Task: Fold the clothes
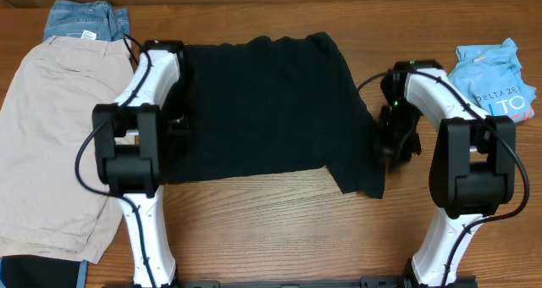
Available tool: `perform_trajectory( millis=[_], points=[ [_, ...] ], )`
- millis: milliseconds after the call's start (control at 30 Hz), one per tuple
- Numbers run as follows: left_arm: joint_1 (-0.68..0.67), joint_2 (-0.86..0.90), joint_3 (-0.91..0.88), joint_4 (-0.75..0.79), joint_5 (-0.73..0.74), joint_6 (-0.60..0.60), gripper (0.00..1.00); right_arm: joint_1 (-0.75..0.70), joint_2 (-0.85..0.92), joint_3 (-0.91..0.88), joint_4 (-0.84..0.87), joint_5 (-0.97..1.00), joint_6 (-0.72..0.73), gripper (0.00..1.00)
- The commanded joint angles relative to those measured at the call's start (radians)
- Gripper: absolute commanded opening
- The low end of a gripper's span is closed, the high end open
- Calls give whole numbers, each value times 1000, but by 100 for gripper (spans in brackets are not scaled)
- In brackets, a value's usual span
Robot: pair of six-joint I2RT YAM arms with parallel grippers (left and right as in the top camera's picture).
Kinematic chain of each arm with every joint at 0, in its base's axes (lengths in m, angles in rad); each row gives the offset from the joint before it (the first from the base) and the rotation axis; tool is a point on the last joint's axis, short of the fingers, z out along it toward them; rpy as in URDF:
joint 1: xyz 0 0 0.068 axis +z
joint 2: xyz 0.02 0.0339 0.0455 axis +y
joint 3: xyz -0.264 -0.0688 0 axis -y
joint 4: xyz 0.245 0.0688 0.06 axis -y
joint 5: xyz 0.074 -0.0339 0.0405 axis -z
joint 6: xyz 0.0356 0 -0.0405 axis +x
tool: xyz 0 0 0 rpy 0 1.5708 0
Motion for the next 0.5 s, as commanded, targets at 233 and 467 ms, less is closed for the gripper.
perform_trajectory(
  millis=[233,467],
  points=[
    [3,-177,47,223,162,-17,41,-82,-20,142,246,-21,58,37],
    [-41,-129,25,283,230,-18,40,-100,-4,122,299,-123,21,49]
  ],
)
